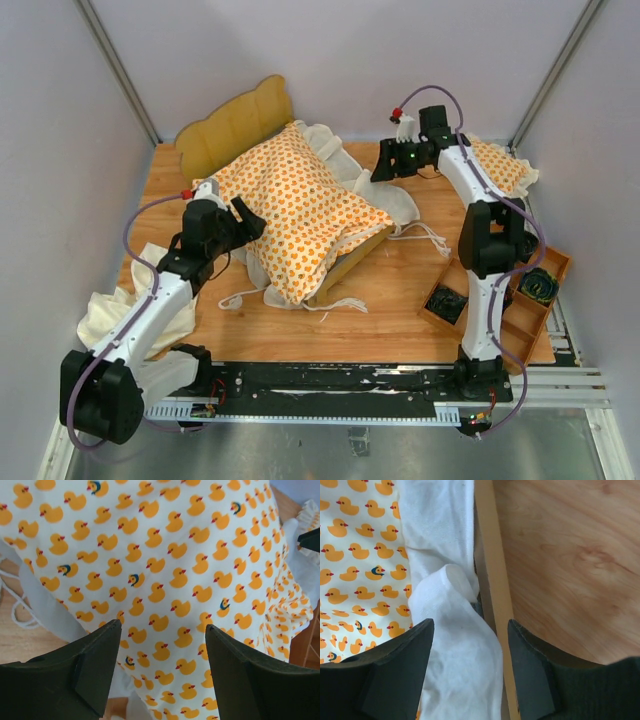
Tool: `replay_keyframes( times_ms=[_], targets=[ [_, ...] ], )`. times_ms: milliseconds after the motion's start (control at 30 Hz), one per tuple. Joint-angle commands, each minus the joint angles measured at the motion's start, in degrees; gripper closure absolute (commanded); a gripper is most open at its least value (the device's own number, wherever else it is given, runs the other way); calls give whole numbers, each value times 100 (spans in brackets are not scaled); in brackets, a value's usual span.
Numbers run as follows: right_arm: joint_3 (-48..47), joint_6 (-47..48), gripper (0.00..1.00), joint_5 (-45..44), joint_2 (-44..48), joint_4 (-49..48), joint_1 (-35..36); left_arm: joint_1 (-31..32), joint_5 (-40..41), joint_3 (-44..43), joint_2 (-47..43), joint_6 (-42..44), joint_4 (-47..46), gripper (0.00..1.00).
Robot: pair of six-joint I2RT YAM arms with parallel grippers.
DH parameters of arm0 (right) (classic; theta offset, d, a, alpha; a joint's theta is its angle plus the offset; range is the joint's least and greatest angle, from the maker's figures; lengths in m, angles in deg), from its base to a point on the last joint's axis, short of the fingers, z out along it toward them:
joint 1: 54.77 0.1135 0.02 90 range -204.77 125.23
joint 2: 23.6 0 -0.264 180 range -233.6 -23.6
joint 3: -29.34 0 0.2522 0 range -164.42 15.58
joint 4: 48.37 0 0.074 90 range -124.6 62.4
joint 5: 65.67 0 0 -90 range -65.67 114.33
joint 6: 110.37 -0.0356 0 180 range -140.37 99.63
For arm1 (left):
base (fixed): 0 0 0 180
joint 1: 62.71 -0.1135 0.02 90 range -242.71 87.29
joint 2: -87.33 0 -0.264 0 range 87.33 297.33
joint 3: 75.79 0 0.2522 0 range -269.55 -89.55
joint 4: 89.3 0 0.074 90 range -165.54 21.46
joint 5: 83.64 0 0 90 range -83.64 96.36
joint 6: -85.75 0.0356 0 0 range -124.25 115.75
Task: Set up the pet bed
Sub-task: Adjust the bed frame at the center of the board.
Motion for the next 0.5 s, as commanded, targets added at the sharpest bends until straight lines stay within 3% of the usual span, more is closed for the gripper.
replay_keyframes(
  times_ms=[0,67,200,267,400,467],
  targets=[
    [-631,247,38,1389,-698,872,-68,59,-358,389,-7,-448,-370,29],
    [-647,215,37,2131,-930,884,-52,72,-355,526,81,-520,-552,30],
    [-135,-4,39,2150,-983,569,-36,86,-188,672,372,-574,-802,33],
    [120,-110,47,2182,-952,401,-41,105,-57,750,539,-541,-961,35],
    [402,-215,73,2168,-873,343,-60,107,89,813,823,-500,-1159,36],
    [594,-254,80,2017,-741,338,-77,108,56,858,917,-523,-1373,36]
  ],
)
